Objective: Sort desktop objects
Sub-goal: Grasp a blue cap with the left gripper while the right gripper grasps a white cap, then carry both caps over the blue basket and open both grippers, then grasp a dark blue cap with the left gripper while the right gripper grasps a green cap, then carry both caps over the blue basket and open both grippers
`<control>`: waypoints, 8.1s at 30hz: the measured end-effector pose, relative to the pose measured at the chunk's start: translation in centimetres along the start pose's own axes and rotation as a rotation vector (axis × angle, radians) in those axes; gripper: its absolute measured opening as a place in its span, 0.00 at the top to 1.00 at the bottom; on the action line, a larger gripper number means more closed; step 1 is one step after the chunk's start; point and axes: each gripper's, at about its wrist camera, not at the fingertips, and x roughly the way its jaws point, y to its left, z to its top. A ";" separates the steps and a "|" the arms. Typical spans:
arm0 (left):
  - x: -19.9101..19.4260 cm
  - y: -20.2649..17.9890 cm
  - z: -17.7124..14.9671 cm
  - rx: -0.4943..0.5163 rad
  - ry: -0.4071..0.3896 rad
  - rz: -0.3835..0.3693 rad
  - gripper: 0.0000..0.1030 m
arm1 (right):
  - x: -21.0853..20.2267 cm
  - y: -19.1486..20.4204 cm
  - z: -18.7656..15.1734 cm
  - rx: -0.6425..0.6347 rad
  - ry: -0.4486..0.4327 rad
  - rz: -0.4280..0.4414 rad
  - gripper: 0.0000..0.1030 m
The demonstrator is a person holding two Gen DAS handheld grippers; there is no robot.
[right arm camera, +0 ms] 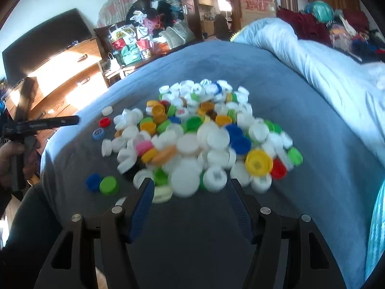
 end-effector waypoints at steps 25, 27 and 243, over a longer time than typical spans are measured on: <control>-1.1 -2.9 -1.1 -0.030 -0.079 -0.089 0.75 | 6.8 6.3 -2.1 -0.094 0.158 0.128 0.60; -1.4 -3.6 -1.1 -0.021 -0.087 -0.091 0.75 | 6.7 5.9 -1.9 -0.070 0.165 0.135 0.69; -8.4 -41.0 7.4 0.451 -0.163 -0.284 0.76 | -26.1 -11.7 4.2 0.138 -0.245 -0.515 0.68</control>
